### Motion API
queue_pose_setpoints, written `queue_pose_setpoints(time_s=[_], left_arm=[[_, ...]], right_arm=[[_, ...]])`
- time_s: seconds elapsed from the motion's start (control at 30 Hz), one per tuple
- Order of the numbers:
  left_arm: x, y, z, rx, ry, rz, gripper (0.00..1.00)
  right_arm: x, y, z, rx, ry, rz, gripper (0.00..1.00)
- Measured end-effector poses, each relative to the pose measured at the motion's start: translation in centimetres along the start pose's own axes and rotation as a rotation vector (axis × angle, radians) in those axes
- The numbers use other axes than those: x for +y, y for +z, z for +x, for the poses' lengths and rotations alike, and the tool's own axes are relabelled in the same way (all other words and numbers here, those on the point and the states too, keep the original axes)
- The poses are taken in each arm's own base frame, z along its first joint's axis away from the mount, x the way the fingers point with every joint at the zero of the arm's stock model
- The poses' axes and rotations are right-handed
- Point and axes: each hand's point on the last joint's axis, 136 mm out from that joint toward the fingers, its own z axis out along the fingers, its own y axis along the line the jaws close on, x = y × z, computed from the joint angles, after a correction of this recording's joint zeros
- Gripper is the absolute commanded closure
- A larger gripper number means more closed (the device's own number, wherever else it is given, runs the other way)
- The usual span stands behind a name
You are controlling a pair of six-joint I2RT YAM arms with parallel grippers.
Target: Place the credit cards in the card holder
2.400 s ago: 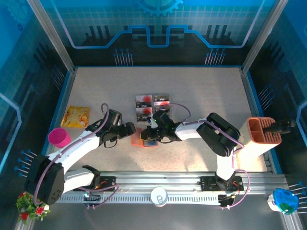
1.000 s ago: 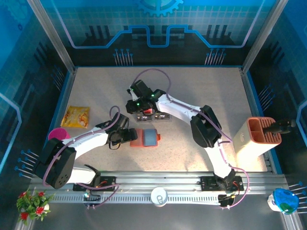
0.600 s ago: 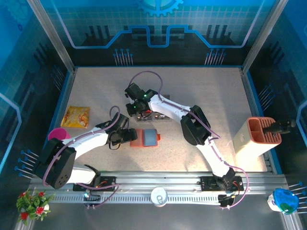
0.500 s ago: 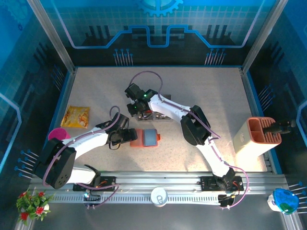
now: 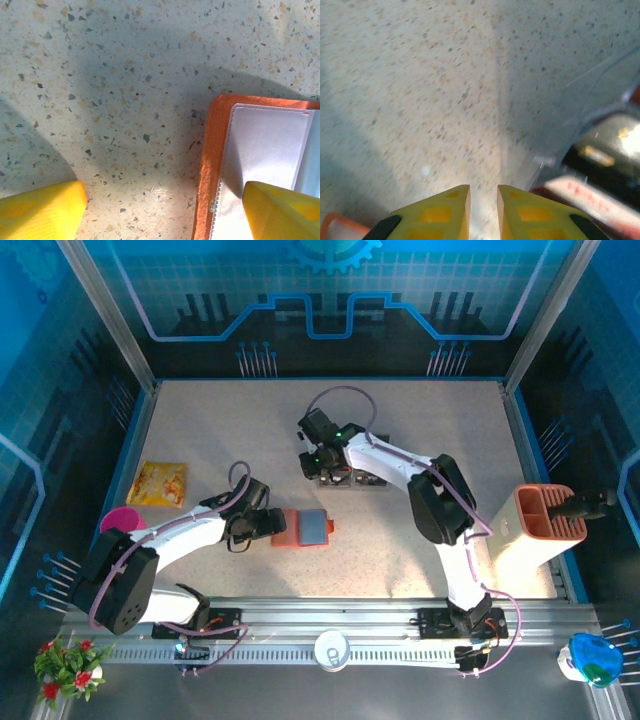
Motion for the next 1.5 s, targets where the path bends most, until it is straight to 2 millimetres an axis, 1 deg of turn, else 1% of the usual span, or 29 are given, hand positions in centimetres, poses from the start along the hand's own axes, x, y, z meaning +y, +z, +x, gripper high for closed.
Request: queue_pose_setpoints(time_s=[0.1, 0.13, 0.2, 0.27, 0.37, 0.43, 0.5, 0.67, 0.83, 0.97, 1.2, 1.5], left_arm=[[0.0, 0.0, 0.1, 0.0, 0.003, 0.0, 0.16], [0.0, 0.0, 0.1, 0.0, 0.003, 0.0, 0.16], [0.0, 0.0, 0.0, 0.0, 0.002, -0.001, 0.16], [0.0, 0.0, 0.0, -0.001, 0.002, -0.002, 0.16], [0.0, 0.0, 0.0, -0.001, 0.003, -0.002, 0.16], [0.0, 0.0, 0.0, -0.002, 0.003, -0.002, 0.16], [0.0, 0.0, 0.0, -0.002, 0.002, -0.002, 0.16], [0.0, 0.0, 0.0, -0.002, 0.003, -0.002, 0.16], [0.0, 0.0, 0.0, -0.003, 0.003, -0.001, 0.16], [0.0, 0.0, 0.0, -0.003, 0.003, -0.001, 0.16], [0.0, 0.0, 0.0, -0.003, 0.003, -0.001, 0.16], [0.0, 0.0, 0.0, -0.003, 0.003, -0.001, 0.16]], right_arm=[[1.4, -3.1, -0.4, -0.052, -0.036, -0.074, 0.63], [1.7, -4.4, -0.8, -0.082, -0.051, -0.094, 0.59], [1.9, -6.6, -1.4, -0.131, -0.082, -0.112, 0.56], [1.5, -8.2, -1.9, -0.167, -0.108, -0.111, 0.53], [-0.1, -9.1, -2.1, -0.186, -0.145, -0.083, 0.5], [-1.4, -8.8, -1.9, -0.174, -0.178, -0.054, 0.49], [-2.2, -8.5, -1.0, -0.141, -0.224, -0.033, 0.49], [-3.1, -7.9, 0.7, -0.064, -0.35, 0.011, 0.5], [-4.4, -6.3, 2.2, 0.018, -0.424, 0.065, 0.53], [-5.0, -5.2, 3.1, 0.066, -0.473, 0.104, 0.54], [-5.3, -3.5, 3.5, 0.117, -0.545, 0.152, 0.53], [-5.9, -2.1, 2.8, 0.144, -0.618, 0.233, 0.54]])
